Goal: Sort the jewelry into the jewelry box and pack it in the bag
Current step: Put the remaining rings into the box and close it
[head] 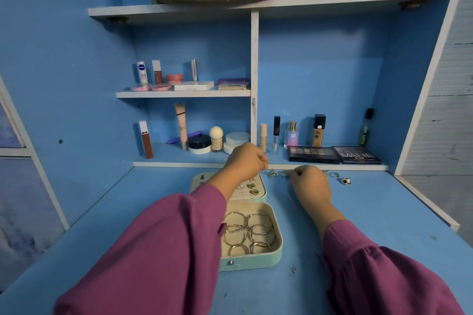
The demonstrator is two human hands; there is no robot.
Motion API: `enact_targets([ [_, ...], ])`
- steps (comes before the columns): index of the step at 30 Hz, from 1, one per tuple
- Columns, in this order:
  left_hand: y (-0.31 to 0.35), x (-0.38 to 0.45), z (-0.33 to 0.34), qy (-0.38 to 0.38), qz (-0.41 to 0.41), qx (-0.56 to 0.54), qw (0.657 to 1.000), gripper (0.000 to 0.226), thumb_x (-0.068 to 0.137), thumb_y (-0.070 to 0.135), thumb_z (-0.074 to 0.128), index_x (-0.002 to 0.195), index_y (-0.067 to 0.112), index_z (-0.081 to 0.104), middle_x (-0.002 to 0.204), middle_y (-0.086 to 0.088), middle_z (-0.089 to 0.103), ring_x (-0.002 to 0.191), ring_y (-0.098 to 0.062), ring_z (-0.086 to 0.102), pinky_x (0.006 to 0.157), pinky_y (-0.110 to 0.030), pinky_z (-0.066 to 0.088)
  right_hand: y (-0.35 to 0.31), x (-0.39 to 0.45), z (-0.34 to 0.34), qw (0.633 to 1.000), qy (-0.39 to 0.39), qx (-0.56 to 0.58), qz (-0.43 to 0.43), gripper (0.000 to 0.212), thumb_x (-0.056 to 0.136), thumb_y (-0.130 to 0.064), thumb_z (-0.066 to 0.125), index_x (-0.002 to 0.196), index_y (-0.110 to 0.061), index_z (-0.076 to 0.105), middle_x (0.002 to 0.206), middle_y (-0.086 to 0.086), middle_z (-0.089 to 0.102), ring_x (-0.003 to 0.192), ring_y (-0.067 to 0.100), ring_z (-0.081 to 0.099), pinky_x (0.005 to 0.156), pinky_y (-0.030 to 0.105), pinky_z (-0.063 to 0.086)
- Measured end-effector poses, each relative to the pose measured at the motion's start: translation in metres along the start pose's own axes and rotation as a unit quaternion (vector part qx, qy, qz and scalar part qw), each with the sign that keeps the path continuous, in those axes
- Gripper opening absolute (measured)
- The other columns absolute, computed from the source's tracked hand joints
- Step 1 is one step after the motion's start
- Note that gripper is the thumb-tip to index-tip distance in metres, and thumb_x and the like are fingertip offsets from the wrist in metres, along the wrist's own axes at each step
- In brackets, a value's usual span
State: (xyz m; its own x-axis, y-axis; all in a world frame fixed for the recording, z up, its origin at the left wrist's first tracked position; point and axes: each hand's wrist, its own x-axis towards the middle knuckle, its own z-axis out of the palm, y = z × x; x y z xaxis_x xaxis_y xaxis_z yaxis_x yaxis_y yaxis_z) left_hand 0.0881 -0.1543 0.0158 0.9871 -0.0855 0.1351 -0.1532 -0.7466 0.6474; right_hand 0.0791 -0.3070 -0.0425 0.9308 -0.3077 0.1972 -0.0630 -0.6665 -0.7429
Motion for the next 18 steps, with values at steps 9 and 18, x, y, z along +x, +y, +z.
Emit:
enact_targets([
  [9,0.005,0.034,0.037,0.021,-0.07,0.149,0.986,0.044,0.086,0.045,0.064,0.113,0.01,0.061,0.116,-0.012,0.061,0.112,-0.031,0.053,0.089,-0.038,0.049,-0.006,0.01,0.004,0.995,-0.006,-0.103,0.009,0.029,0.093,-0.032,0.052,0.081,-0.011,0.067,0.079,0.007,0.061,0.073,0.028,0.054,0.062,0.027,0.037],
  [18,0.004,0.04,0.042,-0.02,-0.077,0.161,0.984,0.032,0.081,0.033,0.071,0.11,0.02,0.068,0.113,-0.003,0.065,0.11,-0.025,0.052,0.092,-0.038,0.049,-0.006,0.009,0.004,0.997,0.003,-0.08,-0.01,0.019,0.091,-0.026,0.051,0.095,-0.016,0.067,0.094,0.007,0.067,0.082,0.025,0.056,0.066,0.029,0.04],
])
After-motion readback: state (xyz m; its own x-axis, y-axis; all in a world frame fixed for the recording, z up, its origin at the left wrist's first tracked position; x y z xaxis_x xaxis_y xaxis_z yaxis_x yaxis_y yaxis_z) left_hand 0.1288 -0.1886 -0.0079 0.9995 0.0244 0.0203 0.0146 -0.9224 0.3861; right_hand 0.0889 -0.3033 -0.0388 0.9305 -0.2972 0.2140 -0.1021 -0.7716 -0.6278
